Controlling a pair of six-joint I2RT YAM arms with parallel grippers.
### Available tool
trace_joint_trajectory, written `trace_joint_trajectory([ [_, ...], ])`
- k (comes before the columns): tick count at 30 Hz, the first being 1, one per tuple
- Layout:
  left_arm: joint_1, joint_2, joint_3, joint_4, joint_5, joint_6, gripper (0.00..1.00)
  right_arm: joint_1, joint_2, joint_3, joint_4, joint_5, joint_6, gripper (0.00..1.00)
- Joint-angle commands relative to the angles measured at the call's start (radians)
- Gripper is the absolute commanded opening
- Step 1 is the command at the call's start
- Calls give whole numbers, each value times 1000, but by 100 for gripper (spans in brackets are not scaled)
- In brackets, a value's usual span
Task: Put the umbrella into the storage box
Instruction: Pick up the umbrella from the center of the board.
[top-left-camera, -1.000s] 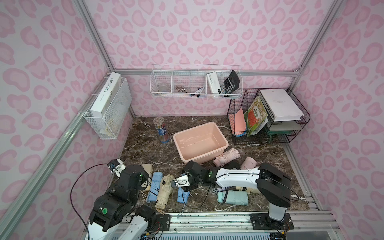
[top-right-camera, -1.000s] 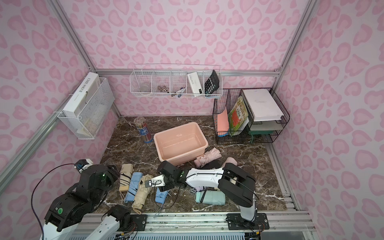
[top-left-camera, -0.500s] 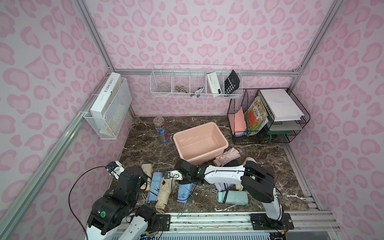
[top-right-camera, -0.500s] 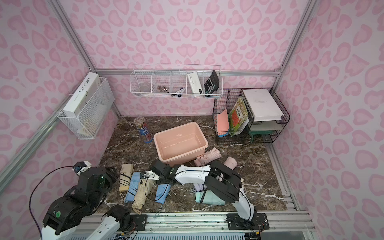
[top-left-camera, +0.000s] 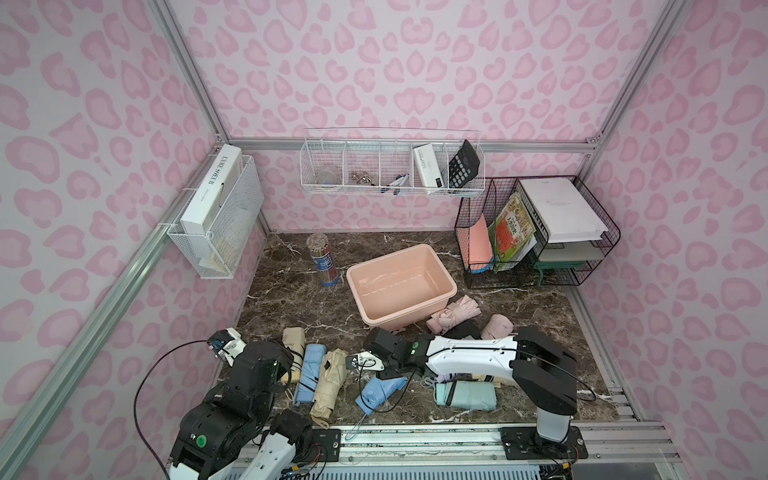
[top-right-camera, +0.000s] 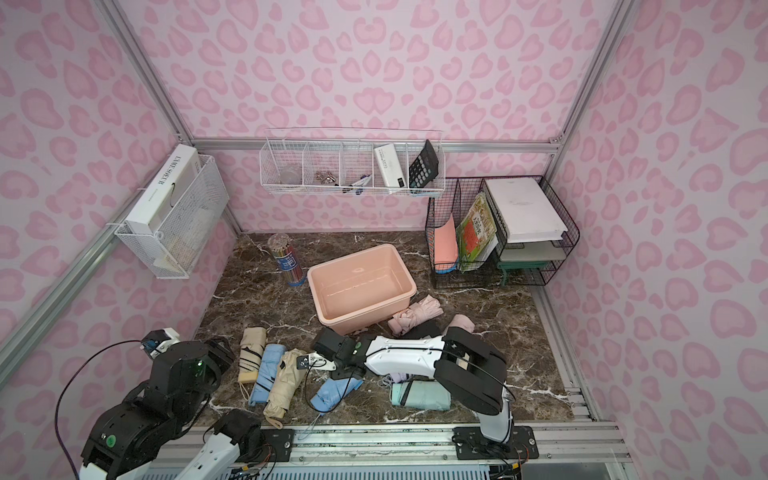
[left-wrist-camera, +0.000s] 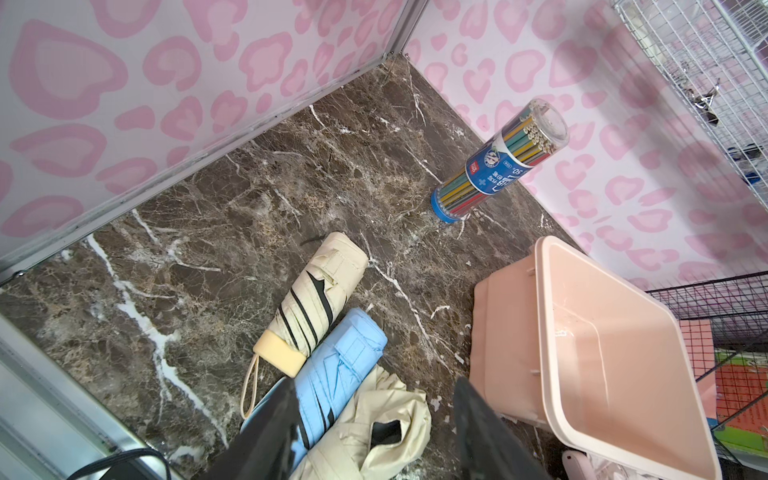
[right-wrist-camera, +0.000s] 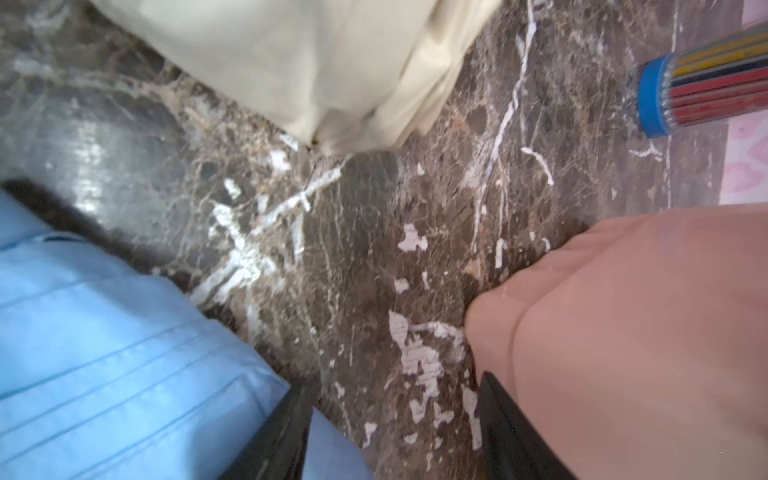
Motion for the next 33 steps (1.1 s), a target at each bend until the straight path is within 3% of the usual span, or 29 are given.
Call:
trace_joint_trajectory([
  [1,1,9,-10,22,23,18,60,-6,-36,5,-85,-83,12,59],
  [12,0,63,-28,86,82,61,61,-8,-130,-29,-135,-335,-108,72],
  [23,1,69,-37,112,111,82,61,-4,-131,-39,-165,-412,-194,89],
  [33,1,68,-34,114,120,93,62,1,-81,6,-233,-438,-284,91],
])
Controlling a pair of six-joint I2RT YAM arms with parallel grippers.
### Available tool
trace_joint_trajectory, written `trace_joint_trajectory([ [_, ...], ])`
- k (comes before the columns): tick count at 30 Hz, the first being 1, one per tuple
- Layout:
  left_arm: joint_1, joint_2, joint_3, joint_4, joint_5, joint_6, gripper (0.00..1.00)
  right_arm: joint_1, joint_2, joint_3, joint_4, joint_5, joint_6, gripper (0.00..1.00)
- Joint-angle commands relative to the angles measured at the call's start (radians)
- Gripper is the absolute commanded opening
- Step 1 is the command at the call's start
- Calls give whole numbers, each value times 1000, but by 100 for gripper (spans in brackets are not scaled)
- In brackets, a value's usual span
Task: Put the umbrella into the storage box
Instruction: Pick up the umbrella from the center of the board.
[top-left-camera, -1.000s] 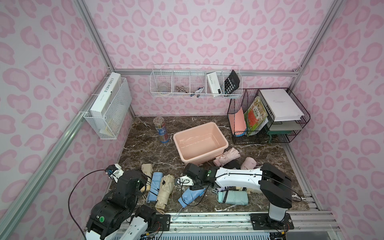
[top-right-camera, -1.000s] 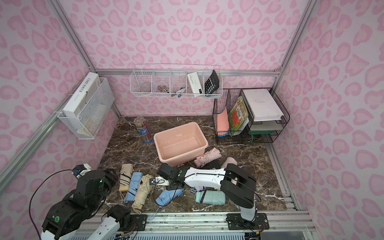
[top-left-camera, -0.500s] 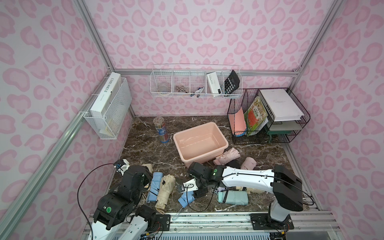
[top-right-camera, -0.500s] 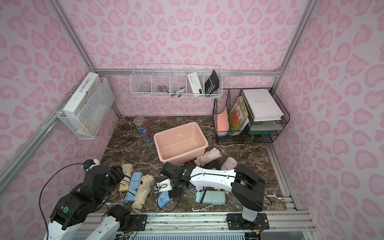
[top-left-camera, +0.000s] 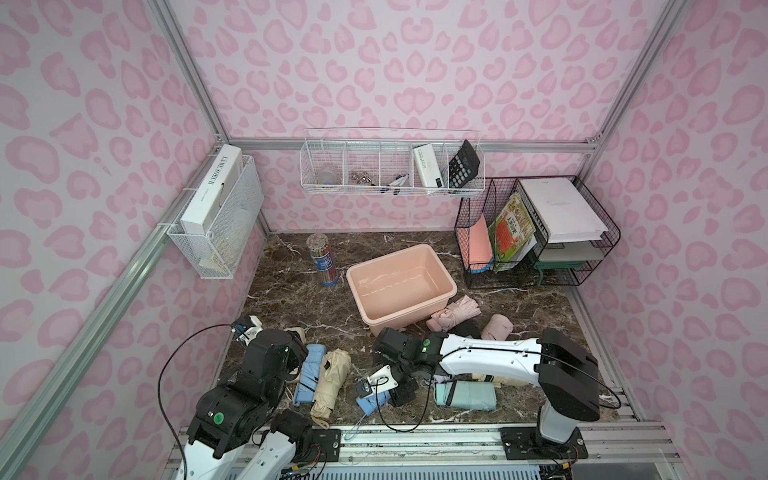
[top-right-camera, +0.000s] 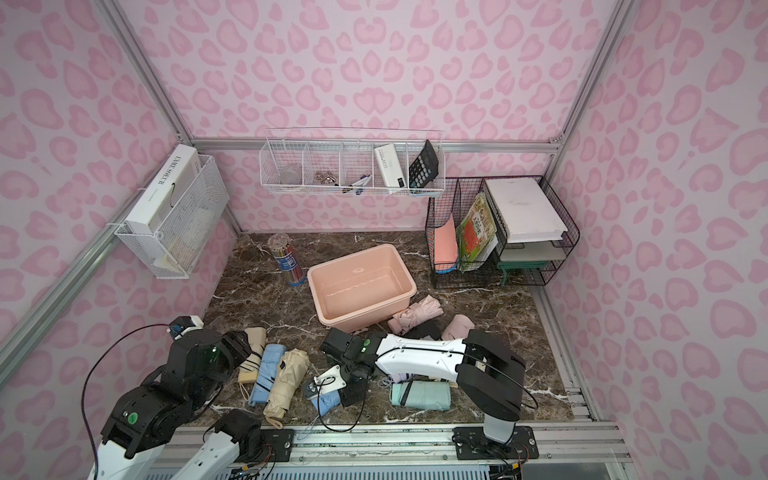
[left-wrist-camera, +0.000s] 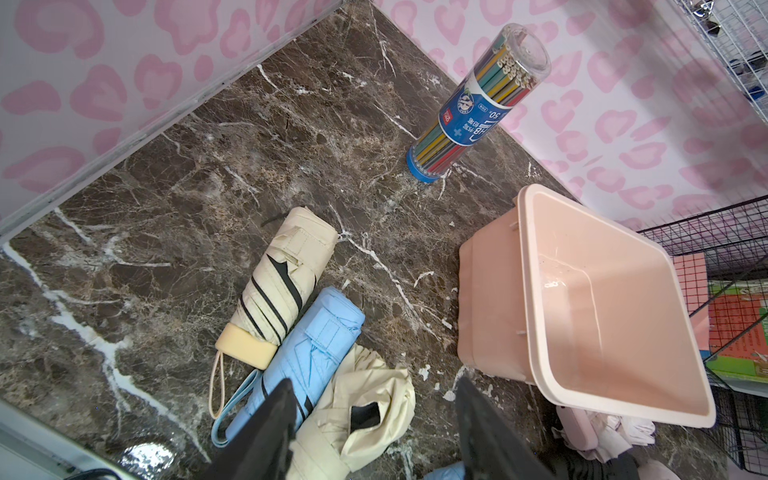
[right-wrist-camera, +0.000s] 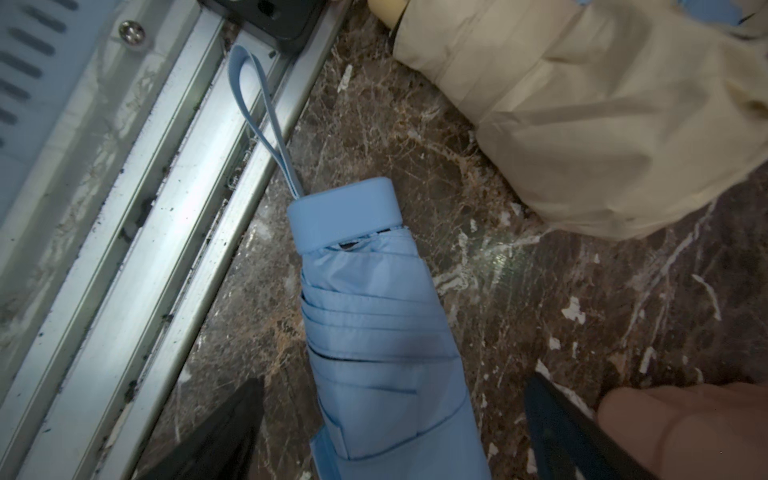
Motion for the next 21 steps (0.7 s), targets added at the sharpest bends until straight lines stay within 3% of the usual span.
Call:
trace_joint_trajectory([
  [1,0,-1,0,20,7,10,62,1,11,23,-47,-33,-54,91],
  [10,0,9,-17,44,13,11,62,1,40,50,-92,-69,-106,91],
  [21,1,-1,-23,41,9,6,62,1,116,105,-96,3,-117,87],
])
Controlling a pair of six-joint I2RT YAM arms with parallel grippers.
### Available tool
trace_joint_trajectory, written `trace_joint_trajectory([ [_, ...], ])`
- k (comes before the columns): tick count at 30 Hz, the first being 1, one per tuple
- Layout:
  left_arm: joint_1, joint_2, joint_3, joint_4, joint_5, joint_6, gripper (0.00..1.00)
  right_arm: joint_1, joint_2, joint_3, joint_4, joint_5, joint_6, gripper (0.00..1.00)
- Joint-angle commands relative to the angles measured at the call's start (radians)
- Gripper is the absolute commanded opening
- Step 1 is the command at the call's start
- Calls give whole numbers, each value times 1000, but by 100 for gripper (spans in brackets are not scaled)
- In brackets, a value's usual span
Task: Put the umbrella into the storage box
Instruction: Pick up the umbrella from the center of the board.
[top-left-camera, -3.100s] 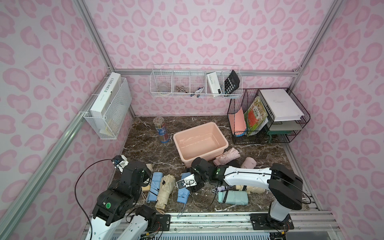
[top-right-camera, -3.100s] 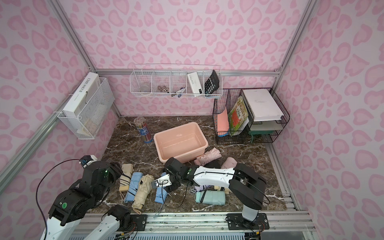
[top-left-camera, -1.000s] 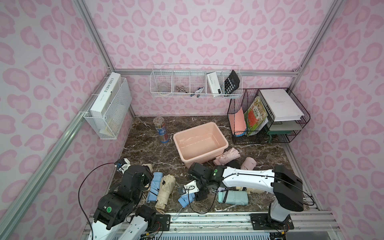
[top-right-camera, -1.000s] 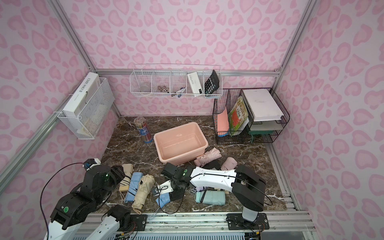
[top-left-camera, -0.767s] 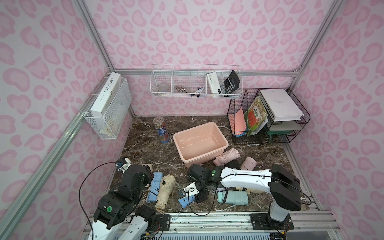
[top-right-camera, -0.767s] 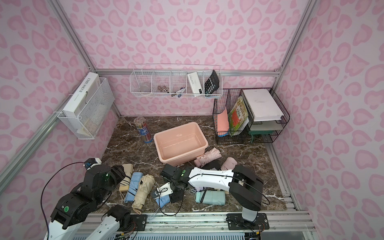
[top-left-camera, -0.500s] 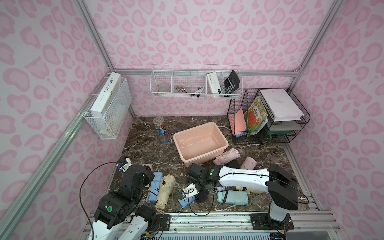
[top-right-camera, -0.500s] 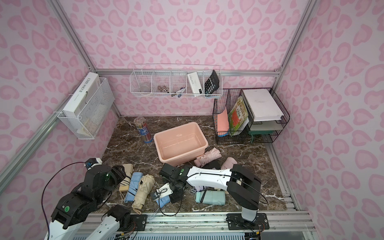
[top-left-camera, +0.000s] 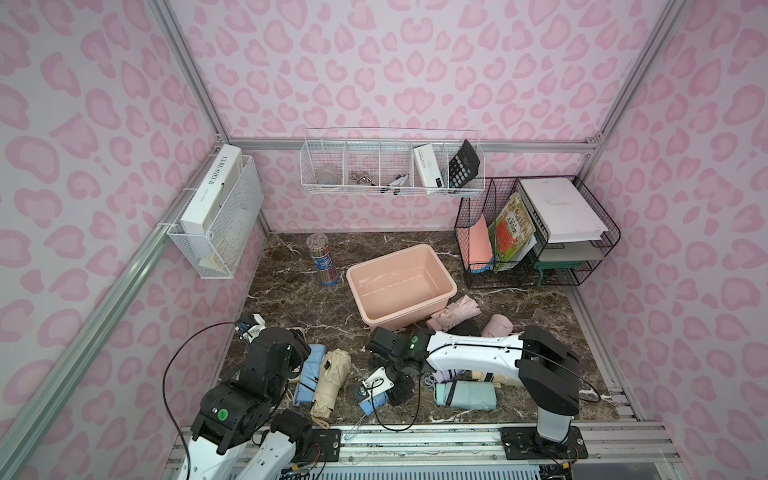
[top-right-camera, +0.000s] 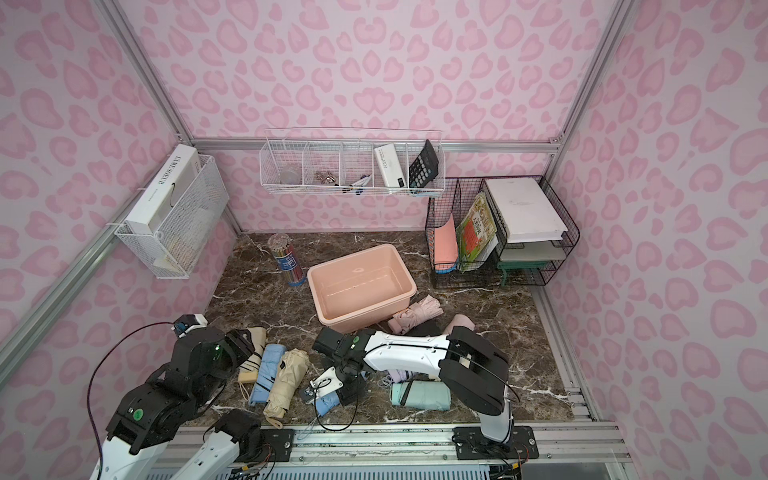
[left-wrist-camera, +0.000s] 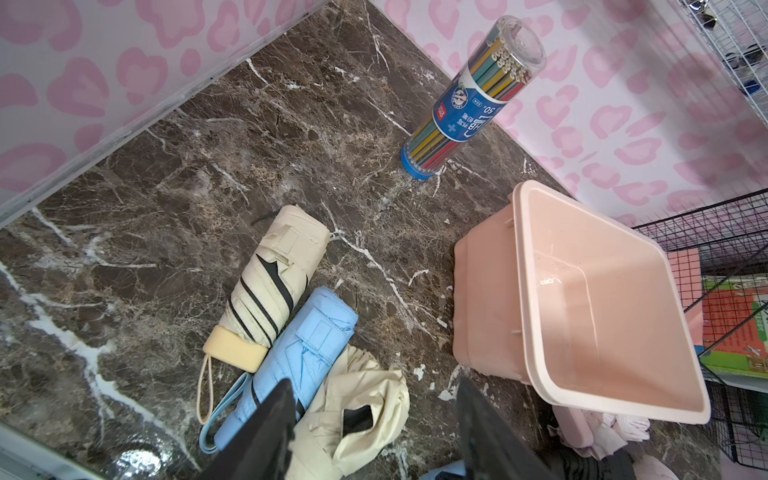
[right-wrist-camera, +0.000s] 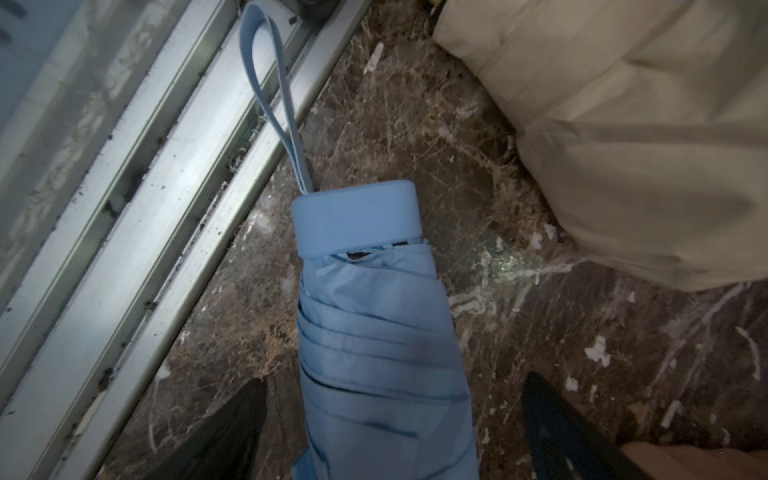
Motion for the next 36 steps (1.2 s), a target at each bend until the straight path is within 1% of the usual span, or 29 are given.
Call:
trace_joint_trajectory([
  [1,1,-5,-1,7,-3,3,62,0,18,14,-28,12,-12,86],
  [5,1,-7,4,0,-4,5,62,0,39,18,-58,10,-23,84],
  [14,0,-6,4,0,-7,9,63,-8,76,33,-53,68,-14,80],
  [27,-1,-5,1,6,-14,11,63,-11,106,18,-46,101,9,65],
  [36,1,-1,-2,14,-11,12,63,-10,92,10,-43,89,19,51],
])
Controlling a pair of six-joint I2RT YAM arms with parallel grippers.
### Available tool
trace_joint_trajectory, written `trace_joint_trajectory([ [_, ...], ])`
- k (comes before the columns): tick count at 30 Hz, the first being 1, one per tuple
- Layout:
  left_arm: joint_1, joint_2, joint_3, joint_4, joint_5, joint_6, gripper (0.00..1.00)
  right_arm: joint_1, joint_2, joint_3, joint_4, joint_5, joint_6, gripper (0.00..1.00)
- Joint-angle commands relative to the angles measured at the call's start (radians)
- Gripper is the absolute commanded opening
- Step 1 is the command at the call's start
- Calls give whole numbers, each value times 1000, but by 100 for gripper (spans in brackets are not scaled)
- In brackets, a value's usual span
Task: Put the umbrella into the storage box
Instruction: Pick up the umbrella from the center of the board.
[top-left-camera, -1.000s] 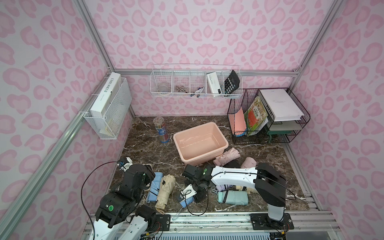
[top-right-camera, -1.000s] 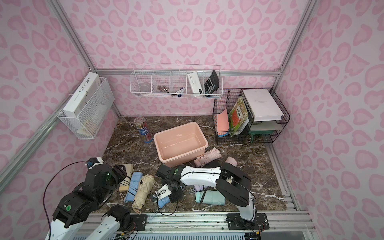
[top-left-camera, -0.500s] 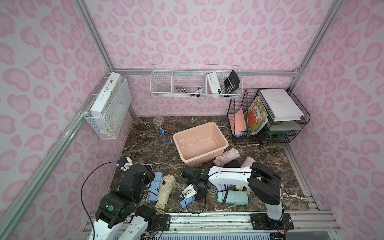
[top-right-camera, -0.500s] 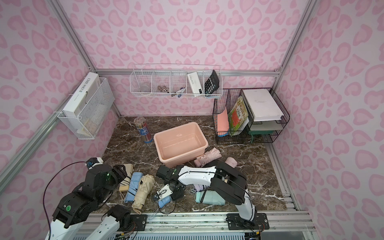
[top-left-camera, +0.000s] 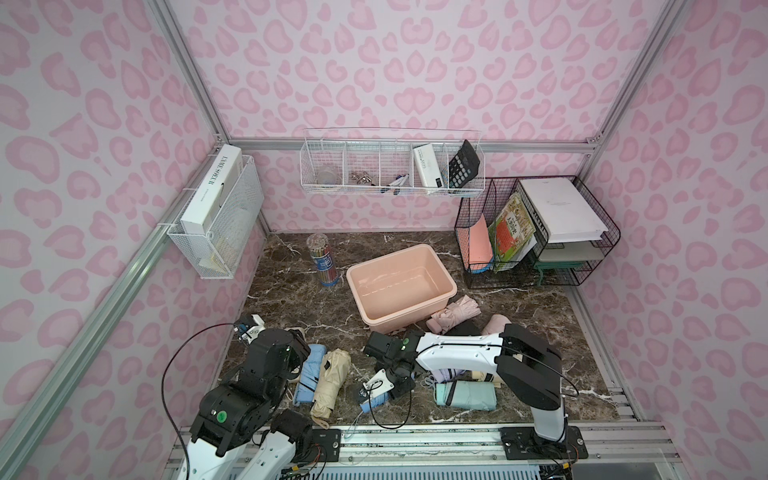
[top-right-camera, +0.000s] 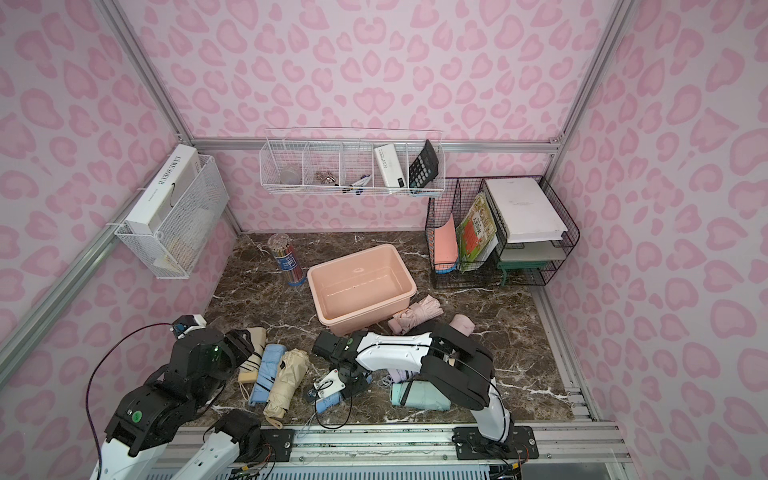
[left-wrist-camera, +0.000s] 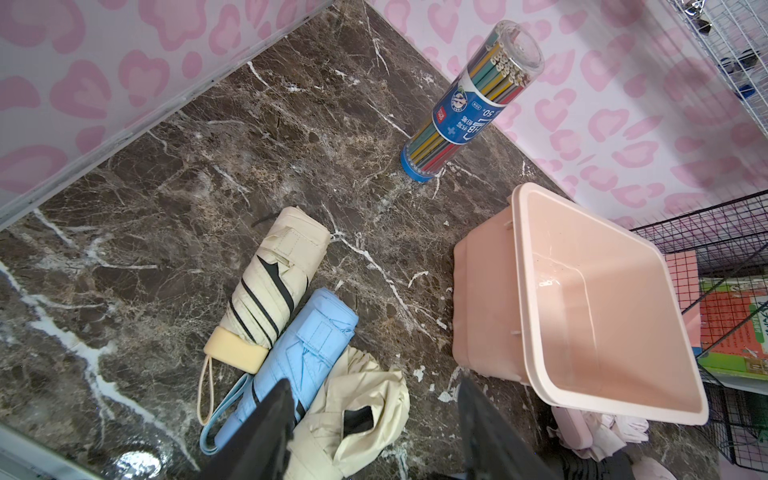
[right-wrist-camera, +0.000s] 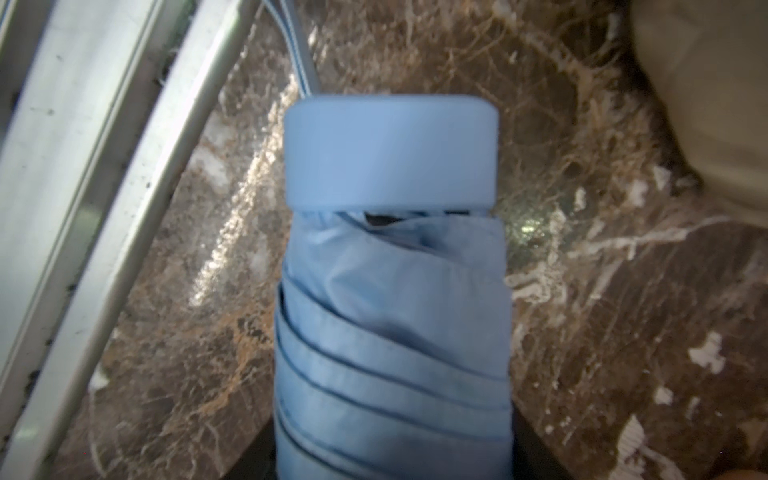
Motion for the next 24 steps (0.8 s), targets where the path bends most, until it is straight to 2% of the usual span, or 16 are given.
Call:
trace_joint_trajectory([
  [1,1,6,-1,14,-6,11,63,1,-3,-8,-5,17,15,50],
  [10,1,32,1,42,4,20,63,1,-60,-8,0,-11,58,37],
  [18,1,64,6,79,13,27,63,1,-142,-50,36,-38,115,32],
  [24,1,96,6,114,30,36,63,-2,-264,-116,106,-77,209,30],
])
